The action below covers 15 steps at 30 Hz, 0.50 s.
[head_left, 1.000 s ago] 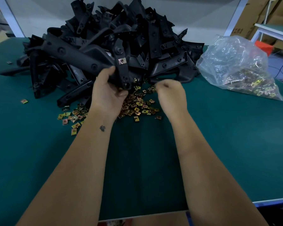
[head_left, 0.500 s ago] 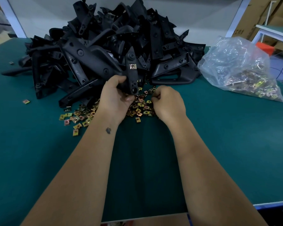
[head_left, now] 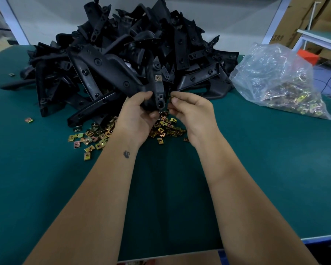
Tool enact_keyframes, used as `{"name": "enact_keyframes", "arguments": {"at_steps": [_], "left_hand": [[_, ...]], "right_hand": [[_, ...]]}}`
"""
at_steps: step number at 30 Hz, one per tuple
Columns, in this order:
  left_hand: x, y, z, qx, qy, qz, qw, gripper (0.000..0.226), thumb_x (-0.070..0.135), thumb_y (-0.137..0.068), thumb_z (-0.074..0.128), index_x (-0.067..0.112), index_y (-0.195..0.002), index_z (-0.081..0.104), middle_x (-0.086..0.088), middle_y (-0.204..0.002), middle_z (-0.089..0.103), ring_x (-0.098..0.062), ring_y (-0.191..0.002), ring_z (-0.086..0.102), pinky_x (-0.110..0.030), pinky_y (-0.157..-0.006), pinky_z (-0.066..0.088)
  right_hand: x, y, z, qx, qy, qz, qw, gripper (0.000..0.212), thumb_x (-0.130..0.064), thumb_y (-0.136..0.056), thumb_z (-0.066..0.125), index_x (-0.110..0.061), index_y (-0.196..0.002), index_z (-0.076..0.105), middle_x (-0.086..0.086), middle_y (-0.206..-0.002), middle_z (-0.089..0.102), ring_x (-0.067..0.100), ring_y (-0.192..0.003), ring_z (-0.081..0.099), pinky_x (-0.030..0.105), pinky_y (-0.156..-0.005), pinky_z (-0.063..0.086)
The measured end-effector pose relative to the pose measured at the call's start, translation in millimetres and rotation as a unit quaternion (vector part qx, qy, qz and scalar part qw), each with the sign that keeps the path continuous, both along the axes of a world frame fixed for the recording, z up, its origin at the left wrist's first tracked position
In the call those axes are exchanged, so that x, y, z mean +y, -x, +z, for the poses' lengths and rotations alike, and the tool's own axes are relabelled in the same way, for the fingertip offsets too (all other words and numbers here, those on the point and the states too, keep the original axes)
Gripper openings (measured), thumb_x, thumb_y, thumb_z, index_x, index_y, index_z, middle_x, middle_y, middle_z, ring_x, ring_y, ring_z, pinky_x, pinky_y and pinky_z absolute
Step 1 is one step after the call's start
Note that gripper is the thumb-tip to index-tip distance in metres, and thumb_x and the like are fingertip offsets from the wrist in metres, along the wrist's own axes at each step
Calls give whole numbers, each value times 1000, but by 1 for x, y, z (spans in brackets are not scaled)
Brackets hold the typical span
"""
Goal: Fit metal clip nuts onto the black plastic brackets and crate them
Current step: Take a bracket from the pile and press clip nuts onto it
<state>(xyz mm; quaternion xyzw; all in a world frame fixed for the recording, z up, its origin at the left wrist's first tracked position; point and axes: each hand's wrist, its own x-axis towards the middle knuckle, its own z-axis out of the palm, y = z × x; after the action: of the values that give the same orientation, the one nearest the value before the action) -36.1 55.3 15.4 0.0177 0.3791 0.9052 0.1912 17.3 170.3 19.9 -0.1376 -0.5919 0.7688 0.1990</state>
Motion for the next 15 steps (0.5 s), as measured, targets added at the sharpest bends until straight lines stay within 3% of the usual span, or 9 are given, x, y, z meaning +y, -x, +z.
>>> {"name": "enact_keyframes", "arguments": {"at_steps": [4,8,15], "left_hand": [[1,-3,1,-2,-8,-37,999,14,2,-94,43,5,-98,56,-8,-88,62,-13,-65,51,-17,-45,33],[2,-4,0,0,-9,-43,999,17,1,-93,43,6,-96,58,-5,-83,64,-11,-62,54,-16,-46,32],[2,-5,1,-1,-24,-52,998,17,1,-93,43,6,-96,59,-2,-74,68,-10,-57,56,-16,-45,33]], "right_hand": [[1,-2,1,19,70,23,997,16,0,-92,62,-12,-95,71,7,-80,73,13,-70,70,22,-65,56],[1,0,3,46,137,31,989,16,2,-94,56,-5,-94,71,10,-83,74,16,-76,72,23,-69,57],[2,-2,3,59,125,15,990,24,10,-90,58,-9,-100,69,10,-85,72,16,-77,70,23,-69,56]]}}
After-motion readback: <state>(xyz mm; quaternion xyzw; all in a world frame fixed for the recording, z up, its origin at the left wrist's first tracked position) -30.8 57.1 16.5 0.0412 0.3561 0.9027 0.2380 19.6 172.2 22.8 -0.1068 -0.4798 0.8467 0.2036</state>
